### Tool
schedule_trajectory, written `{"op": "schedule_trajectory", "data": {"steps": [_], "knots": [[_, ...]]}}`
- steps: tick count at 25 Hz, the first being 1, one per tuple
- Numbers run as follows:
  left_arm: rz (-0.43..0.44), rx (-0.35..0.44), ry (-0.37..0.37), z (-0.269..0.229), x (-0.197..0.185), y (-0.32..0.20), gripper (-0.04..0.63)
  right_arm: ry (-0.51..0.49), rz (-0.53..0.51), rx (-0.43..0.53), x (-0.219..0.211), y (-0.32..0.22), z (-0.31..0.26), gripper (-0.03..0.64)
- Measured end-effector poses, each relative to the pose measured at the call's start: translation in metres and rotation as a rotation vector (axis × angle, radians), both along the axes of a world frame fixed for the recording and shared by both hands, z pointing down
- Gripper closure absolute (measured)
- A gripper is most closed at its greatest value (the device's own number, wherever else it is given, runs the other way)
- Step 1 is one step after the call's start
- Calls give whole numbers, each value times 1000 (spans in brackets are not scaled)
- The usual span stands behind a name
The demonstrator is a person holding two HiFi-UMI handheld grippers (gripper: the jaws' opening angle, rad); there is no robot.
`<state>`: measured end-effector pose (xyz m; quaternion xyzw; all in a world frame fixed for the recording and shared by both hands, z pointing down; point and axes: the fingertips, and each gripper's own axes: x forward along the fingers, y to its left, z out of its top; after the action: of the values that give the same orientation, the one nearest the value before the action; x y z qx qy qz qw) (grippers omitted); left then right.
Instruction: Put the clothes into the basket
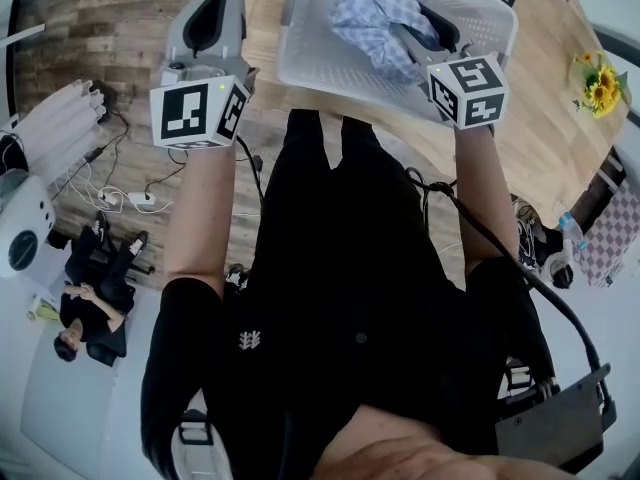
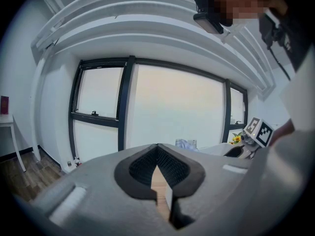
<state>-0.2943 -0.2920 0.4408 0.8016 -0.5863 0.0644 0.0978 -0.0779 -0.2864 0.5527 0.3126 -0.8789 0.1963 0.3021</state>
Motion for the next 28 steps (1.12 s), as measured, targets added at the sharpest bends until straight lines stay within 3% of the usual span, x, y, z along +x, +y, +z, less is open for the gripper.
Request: {"op": "schedule_trajectory", "data": {"steps": [10,15,28], "knots": [[25,31,1,-14,15,-1,594,-28,3,54,6,-3,-28,414],[50,62,3,-31,25,-3,595,-124,99,115,15,-12,-58,416],[136,153,46,-103,63,-7,595,-165,200,311,49,-8,-152,440]]}}
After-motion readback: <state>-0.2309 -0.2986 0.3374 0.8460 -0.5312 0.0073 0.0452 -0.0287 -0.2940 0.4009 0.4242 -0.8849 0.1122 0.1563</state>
